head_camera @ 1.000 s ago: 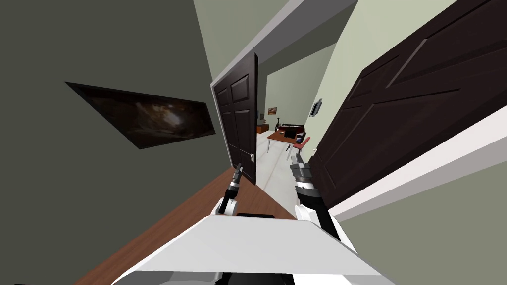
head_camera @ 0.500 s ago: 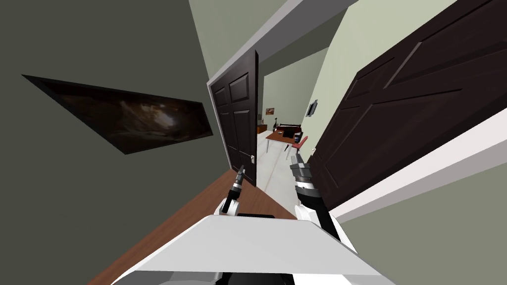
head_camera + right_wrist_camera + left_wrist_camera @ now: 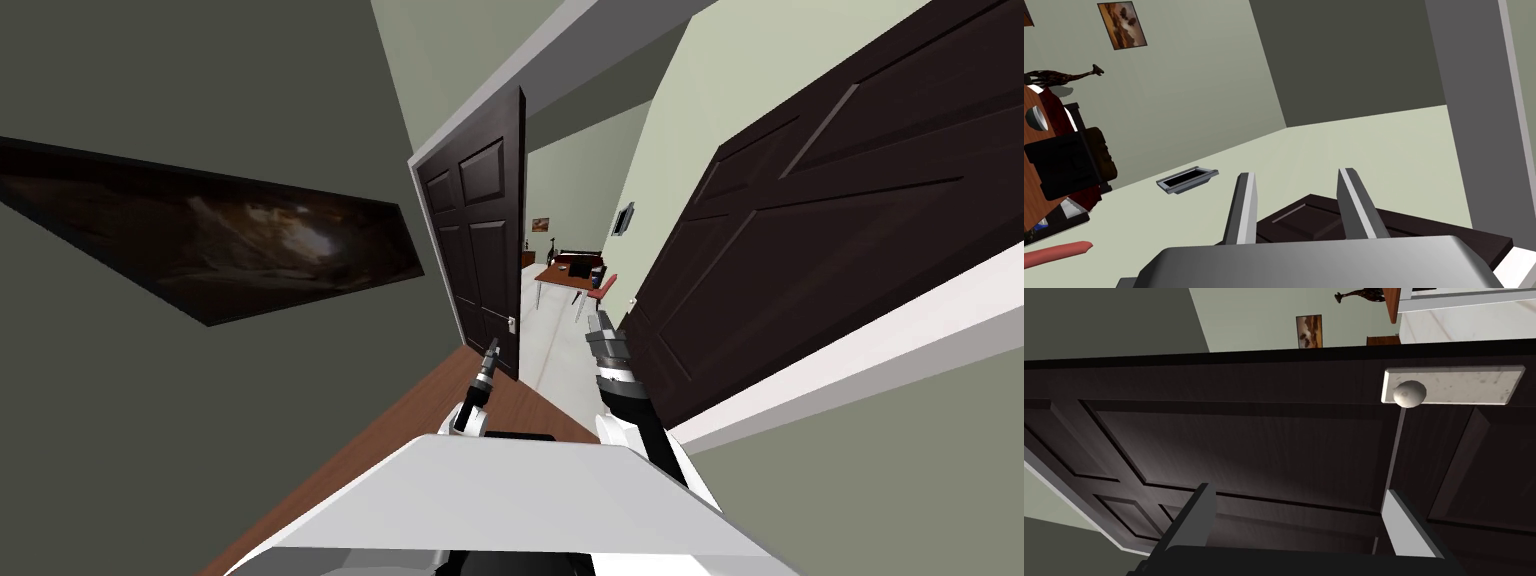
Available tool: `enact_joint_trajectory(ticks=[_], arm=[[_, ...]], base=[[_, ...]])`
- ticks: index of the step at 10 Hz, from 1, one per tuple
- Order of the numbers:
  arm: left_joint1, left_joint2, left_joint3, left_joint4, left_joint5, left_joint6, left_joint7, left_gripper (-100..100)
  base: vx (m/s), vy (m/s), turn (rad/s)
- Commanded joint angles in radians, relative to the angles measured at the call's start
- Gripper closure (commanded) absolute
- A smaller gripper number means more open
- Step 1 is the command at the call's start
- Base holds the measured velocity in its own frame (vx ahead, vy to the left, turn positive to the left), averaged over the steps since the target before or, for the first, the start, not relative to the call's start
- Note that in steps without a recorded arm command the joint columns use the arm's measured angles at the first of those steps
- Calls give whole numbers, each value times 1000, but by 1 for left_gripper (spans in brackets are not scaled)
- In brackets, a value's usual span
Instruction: Push the door open
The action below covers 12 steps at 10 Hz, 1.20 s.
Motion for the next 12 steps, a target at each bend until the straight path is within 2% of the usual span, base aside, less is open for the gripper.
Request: enact_joint_trajectory(ticks=[1,3,4,5,6,7,8,12], arm=[[-19,-3,-13,44,9,-4,2,-100],[-39,-10,-30,95,18,-11,4,-100],[-58,-17,-46,142,27,-17,5,-100],[-58,-17,-46,143,27,-17,5,-100],[-67,-21,-53,168,31,-20,5,-100],[-85,-29,-68,213,40,-26,7,-100],[-85,-29,-68,213,40,-26,7,-100],[-118,-46,-95,296,55,-37,9,-100]], base=[[82,72,-102],[67,89,-75],[91,105,-111],[73,98,-63],[49,83,-49],[82,95,-119],[78,89,-57],[53,79,-57]])
